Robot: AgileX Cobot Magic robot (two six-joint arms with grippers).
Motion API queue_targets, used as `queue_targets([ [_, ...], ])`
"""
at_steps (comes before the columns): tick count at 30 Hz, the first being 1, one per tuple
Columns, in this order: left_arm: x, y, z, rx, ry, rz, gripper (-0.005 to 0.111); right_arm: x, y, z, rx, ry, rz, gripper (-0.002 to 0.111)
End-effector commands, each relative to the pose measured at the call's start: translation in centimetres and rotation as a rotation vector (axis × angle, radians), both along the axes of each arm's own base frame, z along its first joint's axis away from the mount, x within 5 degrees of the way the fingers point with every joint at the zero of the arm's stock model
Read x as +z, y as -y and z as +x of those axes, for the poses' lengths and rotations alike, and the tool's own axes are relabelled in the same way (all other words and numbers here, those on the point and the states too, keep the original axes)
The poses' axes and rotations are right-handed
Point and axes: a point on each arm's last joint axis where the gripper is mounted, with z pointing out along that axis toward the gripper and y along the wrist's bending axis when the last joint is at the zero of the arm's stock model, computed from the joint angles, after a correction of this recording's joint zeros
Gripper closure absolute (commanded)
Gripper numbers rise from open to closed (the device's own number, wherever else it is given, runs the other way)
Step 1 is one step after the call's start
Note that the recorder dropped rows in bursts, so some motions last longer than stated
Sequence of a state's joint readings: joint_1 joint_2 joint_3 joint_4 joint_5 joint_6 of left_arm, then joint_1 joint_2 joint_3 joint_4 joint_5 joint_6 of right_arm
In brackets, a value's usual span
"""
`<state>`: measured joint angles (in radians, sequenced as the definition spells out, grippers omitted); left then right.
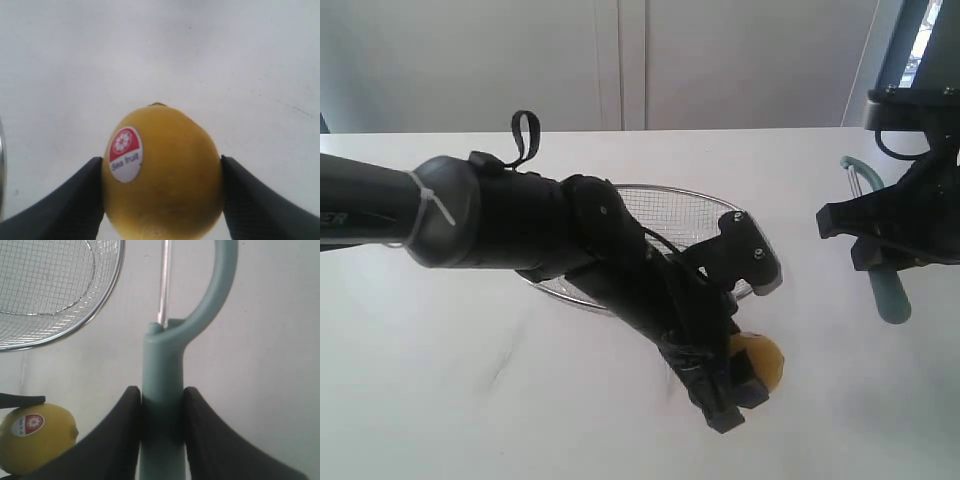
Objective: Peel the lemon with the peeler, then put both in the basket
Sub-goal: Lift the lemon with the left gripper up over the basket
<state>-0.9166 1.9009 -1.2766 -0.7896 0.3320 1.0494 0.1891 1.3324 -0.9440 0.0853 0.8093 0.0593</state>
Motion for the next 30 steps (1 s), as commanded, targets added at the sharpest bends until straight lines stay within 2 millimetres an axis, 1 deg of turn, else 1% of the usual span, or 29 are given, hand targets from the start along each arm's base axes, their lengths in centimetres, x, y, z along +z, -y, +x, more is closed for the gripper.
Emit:
queue_targets([
  [1, 2.1, -0.2, -0.7, -0.022, -0.014, -0.04, 0.107, 0.1, 0.0, -0.1, 0.005, 0.009, -0.005, 0.108],
  [9, 4.9, -0.8, -1.3, -0.031, 0.022, -0.093, 0.107, 0.1, 0.0, -0.1, 0.005, 0.009, -0.005, 0.108],
  [15, 6.1, -1.3, -1.5, -0.031, 0.039, -0.117, 0.107, 0.1, 0.0, -0.1, 0.005, 0.009, -0.005, 0.108],
  [17, 6.4, -1.6, -1.3, -0.03, 0.028, -0.118, 0.107, 0.1, 0.0, -0.1, 0.005, 0.009, -0.005, 0.108],
  [22, 7.3, -3.4, -0.2, -0.001, -0.035, -0.123, 0.107, 0.1, 0.0, -0.1, 0.005, 0.009, -0.005, 0.108],
  [26, 8.2, -4.8, 0.7, 0.025, -0.039, -0.133, 0.107, 0.1, 0.0, -0.1, 0.005, 0.009, -0.005, 0.108],
  [30, 8.6, -6.1, 1.8, 0.058, -0.046, -0.138, 0.107, 0.1, 0.0, -0.1, 0.005, 0.009, -0.005, 0.108],
])
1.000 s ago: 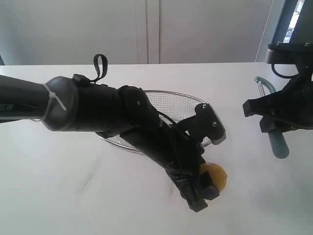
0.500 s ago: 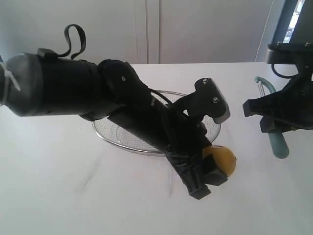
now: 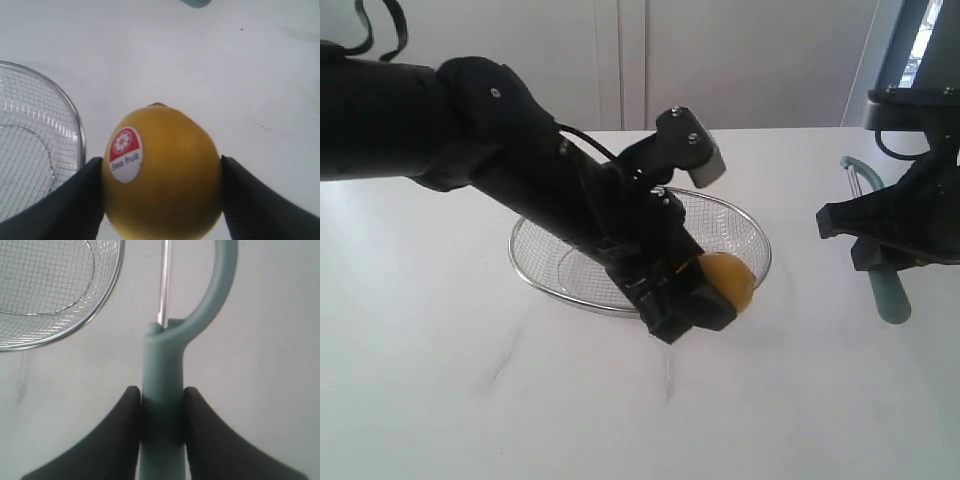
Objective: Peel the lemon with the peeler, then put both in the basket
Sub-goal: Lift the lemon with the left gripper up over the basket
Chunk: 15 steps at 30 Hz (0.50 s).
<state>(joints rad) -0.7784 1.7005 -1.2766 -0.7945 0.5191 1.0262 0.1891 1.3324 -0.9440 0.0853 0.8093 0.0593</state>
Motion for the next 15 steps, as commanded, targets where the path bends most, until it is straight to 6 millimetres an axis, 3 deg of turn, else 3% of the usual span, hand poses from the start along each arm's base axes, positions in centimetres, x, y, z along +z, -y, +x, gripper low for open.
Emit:
queue_targets([
  [1, 1.2, -1.4, 0.8, 0.037, -0.04, -0.035, 0.107, 0.1, 0.0, -0.1, 0.004, 0.011, -0.004, 0.108],
  [15, 1.6, -5.5, 4.3, 0.105, -0.085, -0.1, 0.107, 0.2, 0.0, 0.0, 0.002, 0.03, 0.001, 0.108],
])
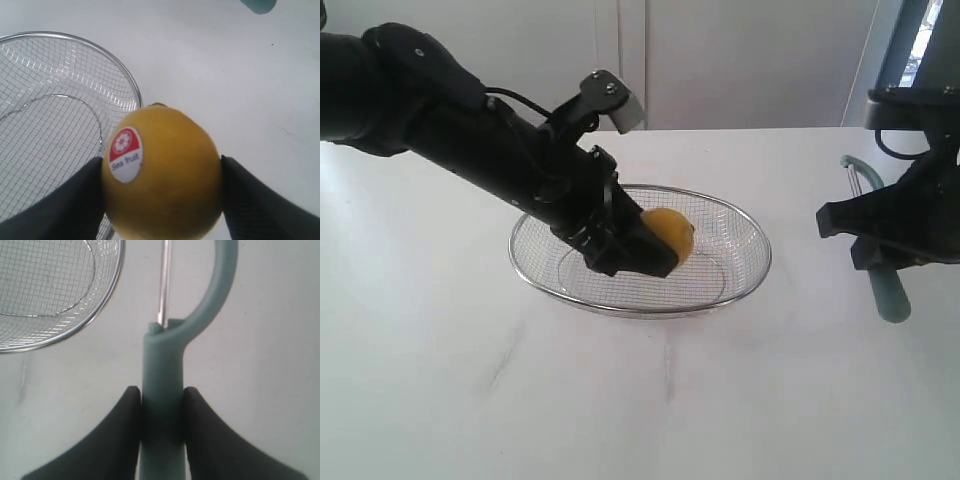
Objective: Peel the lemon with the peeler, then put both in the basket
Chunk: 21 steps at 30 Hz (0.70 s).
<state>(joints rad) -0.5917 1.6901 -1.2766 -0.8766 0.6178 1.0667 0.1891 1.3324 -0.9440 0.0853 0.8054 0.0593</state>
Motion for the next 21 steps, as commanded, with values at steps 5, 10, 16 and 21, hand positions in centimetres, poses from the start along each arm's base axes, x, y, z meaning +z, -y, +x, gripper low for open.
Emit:
queue_targets([
  [5, 1.4, -2.8, 1.6, 0.0, -0.02, -0.115, 0.107, 0.2, 0.0, 0.0, 0.004, 0.029, -0.004, 0.108],
  [10, 2.1, -5.2, 2.7, -0.001, -0.042, -0.202, 0.107, 0.2, 0.0, 0.0, 0.004, 0.029, -0.004, 0.108],
  [16, 3.0, -8.0, 3.8, 0.022, -0.081, -0.311, 0.107, 0.2, 0.0, 0.1, 0.005, 0.037, -0.003, 0.108],
  [21, 3.0, -9.0, 4.2, 0.05, -0.079, -0.314, 0.107, 0.3, 0.0, 0.3, 0.012, 0.062, -0.006, 0.108],
])
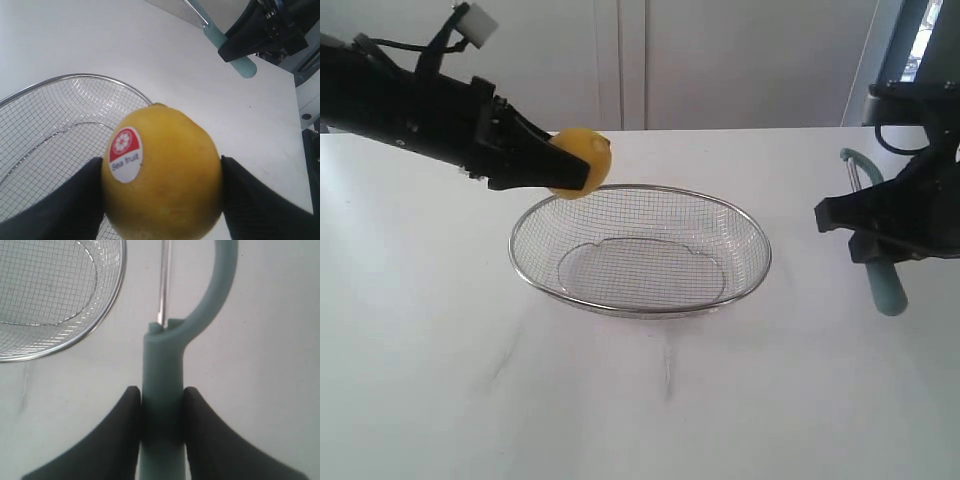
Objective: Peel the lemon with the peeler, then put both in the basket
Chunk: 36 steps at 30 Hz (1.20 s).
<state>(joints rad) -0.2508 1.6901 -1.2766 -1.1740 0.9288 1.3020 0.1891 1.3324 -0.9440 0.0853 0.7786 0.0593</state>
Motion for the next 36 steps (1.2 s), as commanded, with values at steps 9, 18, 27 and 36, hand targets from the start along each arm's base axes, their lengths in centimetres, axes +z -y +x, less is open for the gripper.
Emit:
queue_targets([
  [9, 0.6, -0.6, -0.1, -0.007, 0.02, -0.001, 0.107, 0.5, 0.0, 0.5, 0.03, 0.1, -0.009, 0.108],
  [18, 0.7, -0.6, -0.2, -0.009, 0.018, -0.007, 0.107, -0.2, -0.7, 1.1, 0.081, 0.087, 0.022, 0.108],
  [27, 0.6, -0.6, -0.1, -0.005, 0.022, 0.0, 0.107, -1.1, -2.4, 1.7, 0.196, 0.06, 0.157, 0.108],
  [36, 0.6, -0.7, 0.0, 0.01, 0.027, 0.002, 0.107, -1.5, -3.4, 1.9, 0.259, 0.049, 0.246, 0.108],
])
